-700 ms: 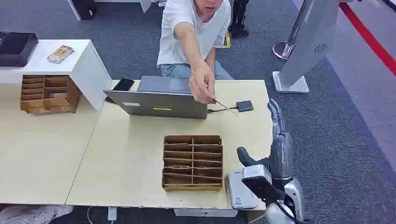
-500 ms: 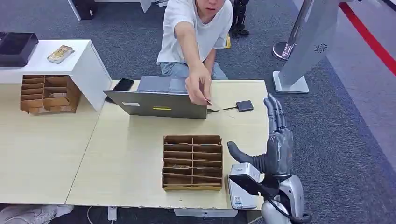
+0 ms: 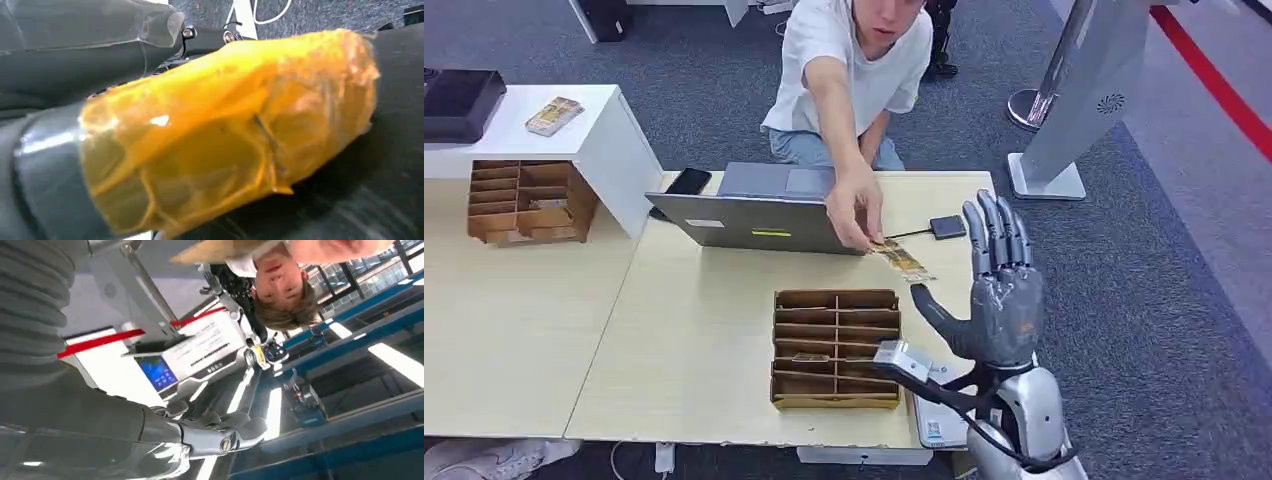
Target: Pass the card to the sensor for recognition and then transmit it.
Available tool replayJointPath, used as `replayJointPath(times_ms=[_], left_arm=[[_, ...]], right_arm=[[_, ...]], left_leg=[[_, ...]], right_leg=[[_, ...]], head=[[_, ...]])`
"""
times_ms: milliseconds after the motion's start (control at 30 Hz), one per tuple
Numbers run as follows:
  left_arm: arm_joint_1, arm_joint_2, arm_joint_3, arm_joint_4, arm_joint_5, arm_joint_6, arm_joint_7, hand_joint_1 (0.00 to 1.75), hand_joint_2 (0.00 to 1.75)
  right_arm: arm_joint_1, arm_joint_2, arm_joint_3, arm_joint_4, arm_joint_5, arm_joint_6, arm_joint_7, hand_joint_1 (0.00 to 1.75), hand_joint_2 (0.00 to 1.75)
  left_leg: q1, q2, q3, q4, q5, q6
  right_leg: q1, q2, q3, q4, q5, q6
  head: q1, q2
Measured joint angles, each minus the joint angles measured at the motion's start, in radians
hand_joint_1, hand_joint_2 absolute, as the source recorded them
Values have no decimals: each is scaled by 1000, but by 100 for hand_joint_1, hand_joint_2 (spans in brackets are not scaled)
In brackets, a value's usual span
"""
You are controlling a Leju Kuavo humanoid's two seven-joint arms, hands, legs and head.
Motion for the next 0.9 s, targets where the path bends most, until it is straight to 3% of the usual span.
replayJointPath(times_ms=[500,533,567,667,900], left_arm=[[-8,0,-36,1,14,0,0,0,0],[-8,0,-39,1,18,0,-1,0,0],[-8,0,-41,1,19,0,0,0,0],[-8,0,-45,1,31,0,0,0,0],[-8,0,-48,1,39,0,0,0,0]], right_arm=[[-61,-5,63,58,75,3,58,0,175],[-64,-5,67,60,76,2,60,115,175],[-66,-6,70,63,79,2,61,162,175],[-72,-8,73,69,79,3,65,175,175],[-76,-13,85,78,80,11,71,175,175]], left_leg=[[0,0,0,0,0,0],[0,0,0,0,0,0],[0,0,0,0,0,0],[0,0,0,0,0,0],[0,0,0,0,0,0]], right_leg=[[0,0,0,0,0,0],[0,0,0,0,0,0],[0,0,0,0,0,0],[0,0,0,0,0,0],[0,0,0,0,0,0]], head=[[0,0],[0,0],[0,0],[0,0],[0,0]])
